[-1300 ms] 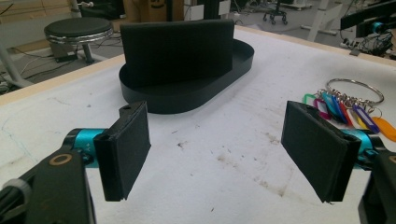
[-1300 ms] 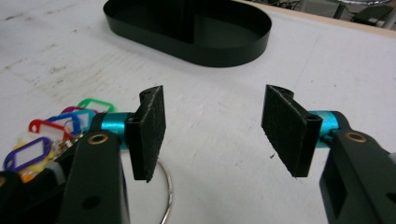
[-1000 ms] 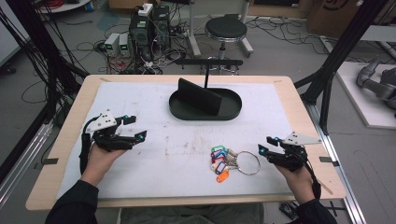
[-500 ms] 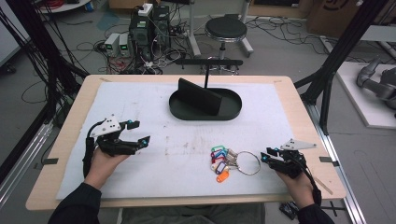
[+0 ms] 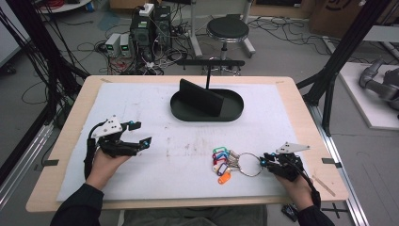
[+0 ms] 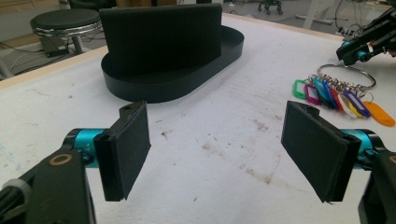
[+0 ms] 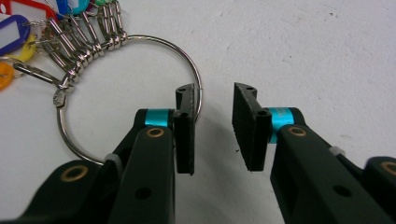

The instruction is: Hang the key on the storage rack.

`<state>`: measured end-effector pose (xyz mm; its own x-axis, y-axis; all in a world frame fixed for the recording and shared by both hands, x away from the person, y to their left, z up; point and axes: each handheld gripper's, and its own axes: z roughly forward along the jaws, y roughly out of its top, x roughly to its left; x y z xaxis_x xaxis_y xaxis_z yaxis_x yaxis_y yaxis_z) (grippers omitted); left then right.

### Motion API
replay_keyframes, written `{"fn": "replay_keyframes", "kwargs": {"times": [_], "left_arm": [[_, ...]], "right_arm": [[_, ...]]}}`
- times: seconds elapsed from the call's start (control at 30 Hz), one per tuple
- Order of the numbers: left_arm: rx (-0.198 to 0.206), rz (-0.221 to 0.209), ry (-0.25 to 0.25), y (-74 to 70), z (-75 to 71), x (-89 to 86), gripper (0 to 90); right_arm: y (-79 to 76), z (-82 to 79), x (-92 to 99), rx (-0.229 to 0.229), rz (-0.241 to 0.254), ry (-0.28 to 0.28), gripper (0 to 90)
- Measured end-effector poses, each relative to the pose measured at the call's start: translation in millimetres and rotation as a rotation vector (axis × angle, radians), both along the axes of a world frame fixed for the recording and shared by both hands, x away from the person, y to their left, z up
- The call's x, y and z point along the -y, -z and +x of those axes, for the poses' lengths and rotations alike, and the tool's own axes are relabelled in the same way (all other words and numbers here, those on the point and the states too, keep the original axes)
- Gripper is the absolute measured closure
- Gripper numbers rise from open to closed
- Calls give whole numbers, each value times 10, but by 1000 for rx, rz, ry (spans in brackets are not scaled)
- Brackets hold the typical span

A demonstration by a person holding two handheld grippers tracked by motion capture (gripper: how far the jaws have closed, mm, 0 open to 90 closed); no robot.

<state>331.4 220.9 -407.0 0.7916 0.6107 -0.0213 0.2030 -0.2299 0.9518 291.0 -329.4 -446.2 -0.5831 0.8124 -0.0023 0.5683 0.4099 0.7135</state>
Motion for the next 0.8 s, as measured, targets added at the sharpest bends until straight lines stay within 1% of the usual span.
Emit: {"fn": "replay_keyframes", "kwargs": {"times": [0.17, 0.23, 0.33, 0.37, 0.4, 0.47, 0.53, 0.6, 0.67, 0.73, 0.8], "left_arm": [[-6, 9, 3, 17, -1, -7, 237], [-4, 7, 3, 14, -6, -6, 237], [-4, 10, 4, 13, -7, -9, 237], [-4, 11, 5, 13, -6, -8, 237], [-3, 12, 6, 13, -7, -7, 237], [-3, 9, 5, 14, -10, 1, 237], [-1, 16, 7, 12, -14, 6, 237], [-2, 16, 7, 15, -13, 12, 237], [-1, 23, 9, 17, -8, 13, 237], [-3, 24, 10, 21, -7, 22, 237], [-3, 27, 8, 23, -9, 25, 237]], "right_arm": [[21, 16, 2, -10, -10, 5, 738], [11, 14, 5, -5, 7, 7, 710], [-16, 8, -3, 0, 23, 14, 710], [-17, 9, -8, 1, 27, 7, 710], [-12, 9, -20, -7, 28, 5, 710], [7, 13, -44, -16, 17, -2, 710], [22, 9, -72, -22, -1, -8, 712], [25, 10, -82, -12, -9, -7, 737], [25, 4, -90, -11, -13, -6, 793], [25, -3, -110, -8, -18, -20, 848], [21, -3, -119, -7, -22, -15, 853]]}}
